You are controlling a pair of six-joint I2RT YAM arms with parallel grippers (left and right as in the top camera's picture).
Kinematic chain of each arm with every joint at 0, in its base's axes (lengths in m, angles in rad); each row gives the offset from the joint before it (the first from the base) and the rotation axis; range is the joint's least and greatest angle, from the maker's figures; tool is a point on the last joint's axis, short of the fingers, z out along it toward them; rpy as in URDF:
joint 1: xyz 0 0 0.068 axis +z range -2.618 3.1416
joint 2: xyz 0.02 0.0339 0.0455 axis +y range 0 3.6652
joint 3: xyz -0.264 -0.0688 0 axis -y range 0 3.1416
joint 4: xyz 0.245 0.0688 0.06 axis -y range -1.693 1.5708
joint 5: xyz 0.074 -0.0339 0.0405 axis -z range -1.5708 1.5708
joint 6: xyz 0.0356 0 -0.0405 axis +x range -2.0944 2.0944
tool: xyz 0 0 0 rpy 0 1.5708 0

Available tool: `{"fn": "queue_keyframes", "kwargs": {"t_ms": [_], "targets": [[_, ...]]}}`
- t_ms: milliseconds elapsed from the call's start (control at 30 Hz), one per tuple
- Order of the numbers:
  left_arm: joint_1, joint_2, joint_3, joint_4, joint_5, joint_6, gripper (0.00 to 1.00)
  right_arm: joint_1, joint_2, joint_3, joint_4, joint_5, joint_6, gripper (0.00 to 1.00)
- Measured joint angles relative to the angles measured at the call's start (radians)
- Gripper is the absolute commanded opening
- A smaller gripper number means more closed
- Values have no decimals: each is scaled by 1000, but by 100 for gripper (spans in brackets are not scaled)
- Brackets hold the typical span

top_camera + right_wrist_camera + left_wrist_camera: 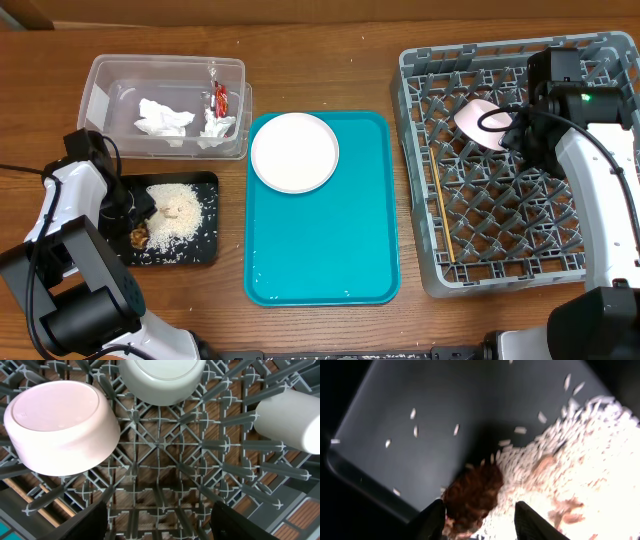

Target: Sort waste into correct bins and load items into the dishwasher

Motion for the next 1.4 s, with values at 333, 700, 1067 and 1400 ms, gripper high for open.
{"fn": "queue_keyframes", "kwargs": {"t_ms": [333,700,1067,1400], "targets": [[-39,-122,112,-54,171,80,58,38,0,35,191,-315,-222,75],[-348,-241,131,-270,256,199,63,386,100,61,396,-560,-318,77],[-399,-241,125,-272,250,199,65,492,386,61,451,-565,-235,75],[-399,-241,124,-269,250,191,65,535,539,61,437,-491,-166,49]]}}
